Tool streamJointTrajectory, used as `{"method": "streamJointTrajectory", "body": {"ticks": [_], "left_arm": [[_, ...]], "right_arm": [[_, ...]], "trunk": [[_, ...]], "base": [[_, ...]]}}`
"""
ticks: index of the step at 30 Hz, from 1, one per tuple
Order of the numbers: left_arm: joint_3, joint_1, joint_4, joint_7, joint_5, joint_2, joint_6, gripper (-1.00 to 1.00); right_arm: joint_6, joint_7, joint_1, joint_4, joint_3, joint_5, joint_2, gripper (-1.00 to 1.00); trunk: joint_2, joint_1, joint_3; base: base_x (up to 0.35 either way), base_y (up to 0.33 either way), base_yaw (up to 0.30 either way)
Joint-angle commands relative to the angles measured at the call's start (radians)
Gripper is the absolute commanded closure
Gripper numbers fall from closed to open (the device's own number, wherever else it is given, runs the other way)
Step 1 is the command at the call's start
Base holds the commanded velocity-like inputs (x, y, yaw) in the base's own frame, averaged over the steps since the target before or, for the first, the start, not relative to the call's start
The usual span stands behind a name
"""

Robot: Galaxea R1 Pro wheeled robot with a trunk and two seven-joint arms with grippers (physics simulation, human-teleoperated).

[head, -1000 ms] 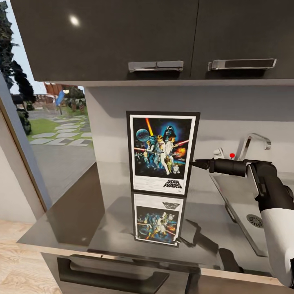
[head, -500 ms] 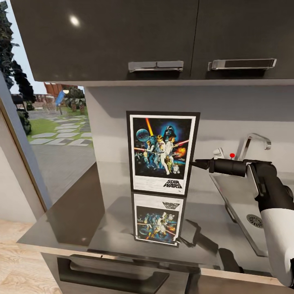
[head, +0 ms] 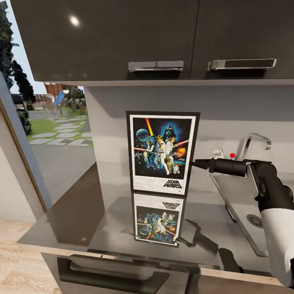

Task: Pick up the poster from the kitchen countertop and hang it on one of the wall nails in the kitchen.

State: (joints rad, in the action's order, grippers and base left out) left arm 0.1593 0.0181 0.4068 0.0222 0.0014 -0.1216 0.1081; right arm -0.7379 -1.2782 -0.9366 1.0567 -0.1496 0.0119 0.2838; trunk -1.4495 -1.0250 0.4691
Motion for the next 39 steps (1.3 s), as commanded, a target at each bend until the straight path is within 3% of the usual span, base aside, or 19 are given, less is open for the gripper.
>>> {"method": "streamJointTrajectory", "body": {"ticks": [1,35,36,39], "left_arm": [[0.003,0.0,0.001,0.002,0.0,0.0,0.001,-1.0],[0.003,0.0,0.001,0.002,0.0,0.0,0.001,-1.0],[0.003,0.0,0.001,0.002,0.0,0.0,0.001,-1.0],[0.003,0.0,0.001,0.002,0.0,0.0,0.001,-1.0]], "right_arm": [[-0.009,-0.003,-0.001,0.0,-0.001,0.001,0.0,-1.0],[-0.009,-0.003,-0.001,0.0,-0.001,0.001,0.0,-1.0],[-0.009,-0.003,-0.001,0.0,-0.001,0.002,0.0,1.0],[-0.009,-0.003,-0.001,0.0,-0.001,0.002,0.0,1.0]], "trunk": [[-0.001,0.0,0.001],[-0.001,0.0,0.001],[-0.001,0.0,0.001],[-0.001,0.0,0.001]], "base": [[0.057,0.0,0.0],[0.023,0.014,0.0],[0.0,0.002,0.0],[0.0,0.001,0.0]]}}
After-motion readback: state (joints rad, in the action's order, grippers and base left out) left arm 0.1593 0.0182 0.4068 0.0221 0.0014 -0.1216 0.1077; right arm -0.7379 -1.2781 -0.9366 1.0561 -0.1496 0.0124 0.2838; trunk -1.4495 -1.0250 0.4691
